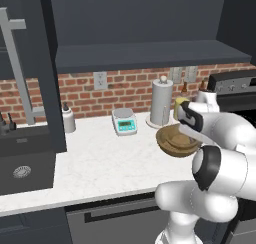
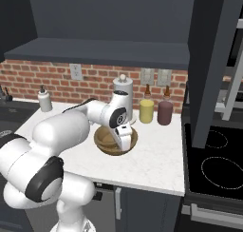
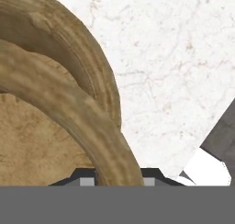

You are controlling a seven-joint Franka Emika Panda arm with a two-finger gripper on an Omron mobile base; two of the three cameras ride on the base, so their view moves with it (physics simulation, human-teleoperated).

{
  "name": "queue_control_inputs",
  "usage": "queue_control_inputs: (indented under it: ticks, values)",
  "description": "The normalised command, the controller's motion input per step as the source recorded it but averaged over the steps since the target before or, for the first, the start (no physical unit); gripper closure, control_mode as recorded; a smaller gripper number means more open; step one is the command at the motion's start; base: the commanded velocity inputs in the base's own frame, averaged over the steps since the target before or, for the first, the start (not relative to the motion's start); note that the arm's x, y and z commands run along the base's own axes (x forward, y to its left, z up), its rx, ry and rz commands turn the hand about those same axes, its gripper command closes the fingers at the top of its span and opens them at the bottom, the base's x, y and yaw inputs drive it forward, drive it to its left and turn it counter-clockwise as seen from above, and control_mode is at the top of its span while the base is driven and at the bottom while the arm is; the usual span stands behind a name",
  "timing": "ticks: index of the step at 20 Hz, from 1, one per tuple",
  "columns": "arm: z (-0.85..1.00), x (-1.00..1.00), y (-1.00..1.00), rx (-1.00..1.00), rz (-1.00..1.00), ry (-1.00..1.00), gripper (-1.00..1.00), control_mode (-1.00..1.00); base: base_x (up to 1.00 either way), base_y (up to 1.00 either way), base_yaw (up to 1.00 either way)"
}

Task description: Pick up the bowls on the counter and stack them on top of one another in the open cabinet. Place the smaller bowl on top of the larger bowl.

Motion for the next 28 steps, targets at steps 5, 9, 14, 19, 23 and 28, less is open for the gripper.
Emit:
queue_control_inputs:
  ticks: [5,9,14,19,23,28]
  values:
    - [-0.08,0.08,0.0,0.0,0.0,0.0,1.0,-1.0,0.0,0.0,0.0]
    - [-0.23,0.05,0.0,0.0,0.0,0.0,1.0,-1.0,0.0,0.0,0.0]
    - [-0.29,0.05,0.0,0.0,0.0,0.0,1.0,-1.0,0.0,0.0,0.0]
    - [-0.05,0.01,0.0,0.0,0.0,-0.01,1.0,-1.0,0.0,0.0,0.0]
    - [0.0,0.04,0.0,0.0,0.0,0.0,1.0,-1.0,0.0,0.0,0.0]
    - [0.0,0.14,0.0,0.0,0.0,-0.01,1.0,-1.0,0.0,0.0,0.0]
